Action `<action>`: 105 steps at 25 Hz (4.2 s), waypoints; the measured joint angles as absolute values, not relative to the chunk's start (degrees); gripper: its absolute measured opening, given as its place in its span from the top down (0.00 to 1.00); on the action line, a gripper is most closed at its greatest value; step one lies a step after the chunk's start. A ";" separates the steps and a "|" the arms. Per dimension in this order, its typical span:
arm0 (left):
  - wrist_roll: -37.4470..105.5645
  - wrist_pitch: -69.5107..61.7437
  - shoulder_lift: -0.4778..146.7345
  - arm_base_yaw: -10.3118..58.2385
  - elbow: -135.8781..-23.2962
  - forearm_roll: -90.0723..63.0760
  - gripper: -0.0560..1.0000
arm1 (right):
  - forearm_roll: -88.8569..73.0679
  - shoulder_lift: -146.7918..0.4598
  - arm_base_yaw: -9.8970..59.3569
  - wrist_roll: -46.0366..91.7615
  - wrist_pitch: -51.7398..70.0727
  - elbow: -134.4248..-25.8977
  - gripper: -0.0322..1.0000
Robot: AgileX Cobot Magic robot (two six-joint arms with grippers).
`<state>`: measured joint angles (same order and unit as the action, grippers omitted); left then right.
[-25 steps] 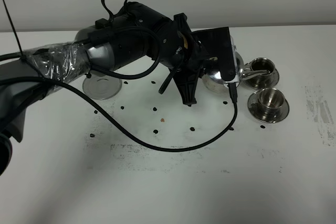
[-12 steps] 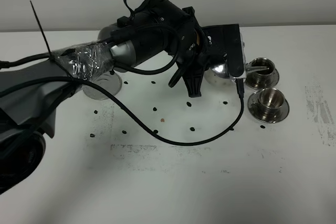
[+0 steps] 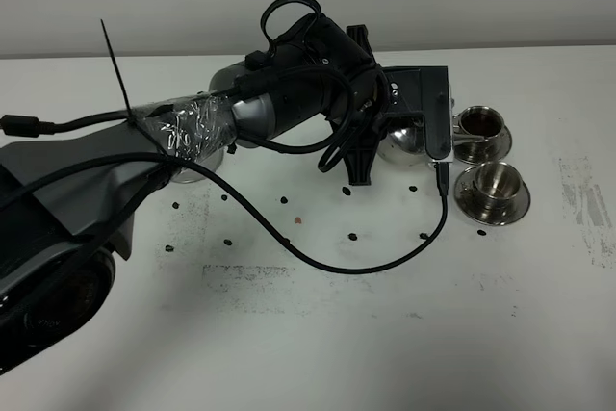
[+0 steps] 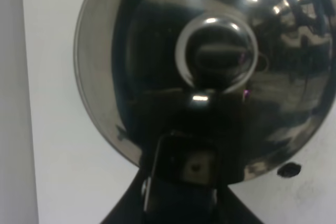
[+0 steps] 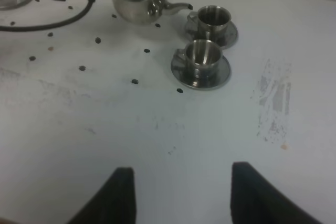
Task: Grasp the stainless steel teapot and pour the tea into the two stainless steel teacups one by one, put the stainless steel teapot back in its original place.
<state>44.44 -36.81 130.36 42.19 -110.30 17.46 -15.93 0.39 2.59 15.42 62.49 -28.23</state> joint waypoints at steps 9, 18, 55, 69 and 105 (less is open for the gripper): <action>44.21 -36.51 130.36 42.25 -110.30 18.80 0.80 | -15.93 0.39 2.59 15.36 62.49 -28.23 0.58; 44.40 -35.69 132.61 42.25 -110.36 20.77 0.80 | -15.93 0.39 2.59 15.36 62.49 -28.23 0.58; 44.84 -29.86 134.46 45.69 -110.36 33.74 0.80 | -15.93 0.39 2.59 15.40 62.49 -28.23 0.58; 51.27 -28.35 134.52 46.19 -110.36 34.87 0.80 | -15.93 0.39 2.59 15.35 62.49 -28.23 0.58; 50.71 -26.15 134.52 46.66 -110.36 42.13 0.80 | -15.93 0.39 2.59 15.35 62.49 -28.23 0.58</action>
<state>50.71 -26.15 134.52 46.66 -110.36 42.13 -15.93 0.39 2.59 15.35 62.49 -28.23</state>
